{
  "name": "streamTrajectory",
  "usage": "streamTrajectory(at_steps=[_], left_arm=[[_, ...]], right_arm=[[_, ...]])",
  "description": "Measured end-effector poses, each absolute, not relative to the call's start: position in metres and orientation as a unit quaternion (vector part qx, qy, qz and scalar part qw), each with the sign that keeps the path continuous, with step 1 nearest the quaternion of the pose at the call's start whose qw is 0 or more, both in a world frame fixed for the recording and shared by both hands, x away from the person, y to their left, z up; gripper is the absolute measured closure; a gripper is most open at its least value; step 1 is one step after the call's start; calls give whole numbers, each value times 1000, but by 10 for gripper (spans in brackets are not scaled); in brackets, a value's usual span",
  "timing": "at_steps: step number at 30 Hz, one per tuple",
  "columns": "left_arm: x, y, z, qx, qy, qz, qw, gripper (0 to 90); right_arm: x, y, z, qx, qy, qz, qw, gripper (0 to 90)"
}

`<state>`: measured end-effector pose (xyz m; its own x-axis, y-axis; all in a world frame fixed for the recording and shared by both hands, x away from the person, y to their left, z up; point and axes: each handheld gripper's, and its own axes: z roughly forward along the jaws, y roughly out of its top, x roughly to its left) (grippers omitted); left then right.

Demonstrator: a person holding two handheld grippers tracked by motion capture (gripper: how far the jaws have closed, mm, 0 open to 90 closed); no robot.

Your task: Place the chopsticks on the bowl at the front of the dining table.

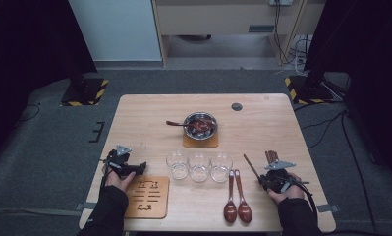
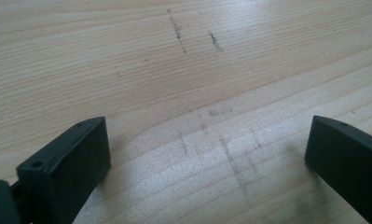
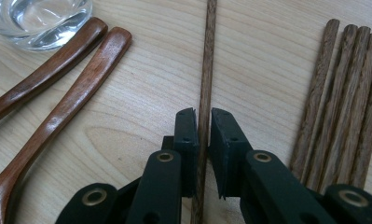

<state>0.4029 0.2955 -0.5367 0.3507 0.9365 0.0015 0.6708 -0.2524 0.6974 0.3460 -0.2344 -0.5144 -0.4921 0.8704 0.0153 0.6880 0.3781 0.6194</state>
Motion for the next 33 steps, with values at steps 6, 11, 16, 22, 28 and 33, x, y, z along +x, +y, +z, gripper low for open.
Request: streamTrajectory(at_steps=[6, 11, 16, 22, 28, 33], left_arm=[[403, 296, -537, 761, 528, 215, 309, 0], [403, 296, -537, 762, 528, 215, 309, 0], [403, 296, -537, 761, 528, 215, 309, 0], [403, 296, -537, 761, 528, 215, 309, 0], [403, 296, -537, 762, 528, 215, 309, 0], [403, 296, -537, 762, 528, 215, 309, 0]], right_arm=[[346, -231, -516, 477, 816, 283, 162, 833], [345, -229, -517, 480, 813, 281, 172, 839], [345, -227, -517, 487, 808, 282, 173, 842], [346, -227, -517, 493, 806, 283, 166, 843], [347, -229, -513, 492, 803, 293, 164, 843], [347, -230, -511, 494, 800, 299, 162, 844]])
